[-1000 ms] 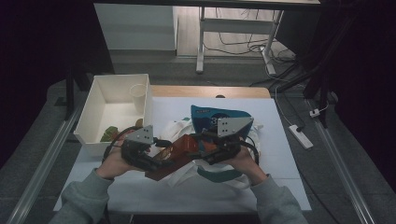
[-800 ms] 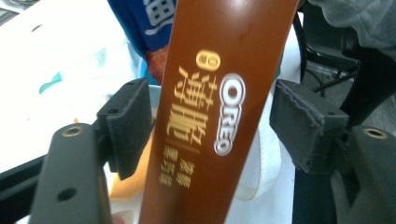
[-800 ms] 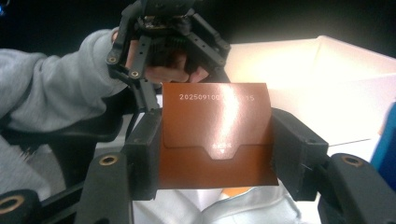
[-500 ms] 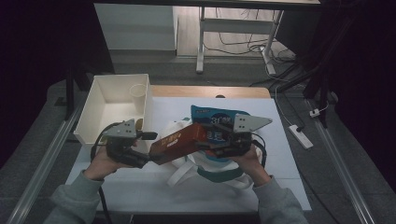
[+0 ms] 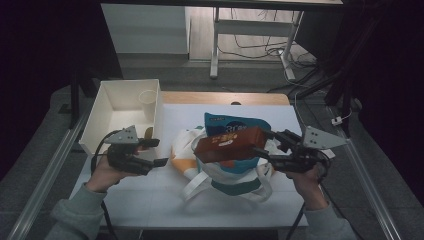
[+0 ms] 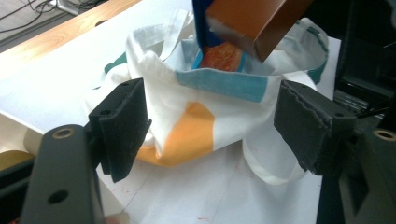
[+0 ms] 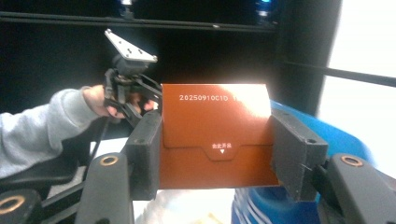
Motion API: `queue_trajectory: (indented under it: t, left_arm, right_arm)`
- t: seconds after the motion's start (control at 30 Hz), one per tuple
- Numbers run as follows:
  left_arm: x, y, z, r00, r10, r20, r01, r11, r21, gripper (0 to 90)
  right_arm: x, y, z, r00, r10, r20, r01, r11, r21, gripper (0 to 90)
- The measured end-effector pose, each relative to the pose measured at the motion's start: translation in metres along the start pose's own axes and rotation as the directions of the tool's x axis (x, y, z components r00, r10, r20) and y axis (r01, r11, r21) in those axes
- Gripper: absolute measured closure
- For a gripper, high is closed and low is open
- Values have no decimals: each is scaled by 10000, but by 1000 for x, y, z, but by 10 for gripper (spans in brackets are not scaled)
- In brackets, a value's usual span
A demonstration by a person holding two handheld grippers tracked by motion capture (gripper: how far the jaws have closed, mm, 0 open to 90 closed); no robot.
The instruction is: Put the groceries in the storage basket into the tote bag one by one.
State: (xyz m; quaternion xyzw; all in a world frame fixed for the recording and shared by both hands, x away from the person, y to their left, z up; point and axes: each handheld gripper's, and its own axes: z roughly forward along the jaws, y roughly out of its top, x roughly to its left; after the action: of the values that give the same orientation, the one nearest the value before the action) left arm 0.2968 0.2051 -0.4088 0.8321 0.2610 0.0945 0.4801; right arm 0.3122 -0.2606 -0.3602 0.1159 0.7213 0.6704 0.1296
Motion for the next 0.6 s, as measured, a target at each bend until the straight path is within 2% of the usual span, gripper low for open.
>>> queue_trajectory:
  t: [0.13, 0.23, 0.37, 0.6]
  left_arm:
    - [3, -1, 4, 9999, -97, -52, 98, 9999, 57, 263]
    - [5, -1, 6, 9998, -154, -126, 155, 9998, 122, 263]
    - [7, -1, 10, 9996, -192, -220, 196, 9996, 202, 261]
    - [9, -2, 11, 9994, -259, -227, 263, 9995, 178, 263]
  right_arm:
    - [-3, -7, -20, 9991, 110, 410, -115, 9999, 108, 411]
    - [-4, -14, -23, 9987, 123, 494, -144, 9990, 429, 411]
    - [-6, -25, -12, 9994, 215, 281, -237, 9964, 811, 411]
    - [-14, -49, 18, 9980, 536, -332, -486, 9896, 1357, 411]
